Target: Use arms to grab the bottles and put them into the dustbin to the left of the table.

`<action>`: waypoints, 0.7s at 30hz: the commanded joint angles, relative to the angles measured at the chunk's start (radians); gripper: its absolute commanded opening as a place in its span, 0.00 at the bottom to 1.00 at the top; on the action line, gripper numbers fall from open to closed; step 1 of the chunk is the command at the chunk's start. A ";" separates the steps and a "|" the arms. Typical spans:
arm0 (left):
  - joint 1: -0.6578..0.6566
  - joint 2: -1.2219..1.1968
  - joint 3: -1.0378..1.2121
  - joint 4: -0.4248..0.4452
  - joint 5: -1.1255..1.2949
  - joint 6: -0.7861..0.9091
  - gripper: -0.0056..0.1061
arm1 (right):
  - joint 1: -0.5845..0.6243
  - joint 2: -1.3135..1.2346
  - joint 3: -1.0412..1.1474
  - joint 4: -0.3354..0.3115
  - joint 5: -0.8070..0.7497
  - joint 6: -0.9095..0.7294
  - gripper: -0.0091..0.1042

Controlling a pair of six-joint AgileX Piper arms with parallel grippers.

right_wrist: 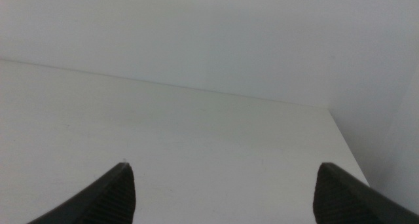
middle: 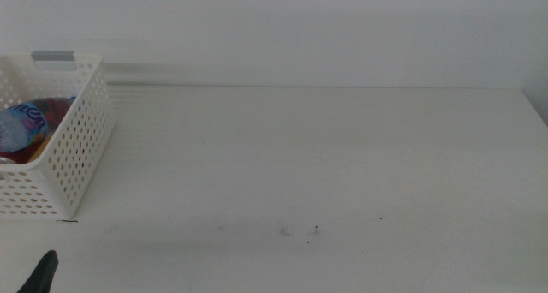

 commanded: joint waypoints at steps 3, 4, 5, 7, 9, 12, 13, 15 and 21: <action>-0.001 -0.004 0.004 0.068 -0.022 0.000 0.89 | -0.009 -0.005 0.003 -0.011 -0.004 -0.008 0.76; -0.001 -0.004 0.004 0.070 -0.022 -0.023 0.89 | -0.009 -0.005 0.003 -0.011 -0.004 -0.008 0.76; -0.001 -0.004 0.004 0.083 -0.021 -0.075 0.89 | -0.009 -0.005 0.003 -0.011 -0.004 -0.008 0.76; -0.001 -0.004 0.004 0.162 -0.014 -0.236 0.89 | -0.009 -0.005 0.003 -0.011 -0.004 -0.008 0.76; -0.001 -0.004 0.004 0.242 -0.009 -0.365 0.89 | -0.009 -0.005 0.003 -0.011 -0.004 -0.008 0.76; -0.001 -0.004 0.004 0.278 -0.007 -0.417 0.89 | -0.009 -0.005 0.003 -0.011 -0.004 -0.008 0.76; -0.001 -0.004 0.004 0.276 -0.007 -0.419 0.89 | -0.009 -0.005 0.003 -0.011 -0.004 -0.008 0.76; -0.001 -0.004 0.004 0.281 -0.009 -0.419 0.89 | -0.009 -0.005 0.003 -0.011 -0.004 -0.008 0.76; -0.001 -0.004 0.004 0.298 -0.014 -0.419 0.89 | -0.009 -0.005 0.003 -0.011 -0.004 -0.008 0.76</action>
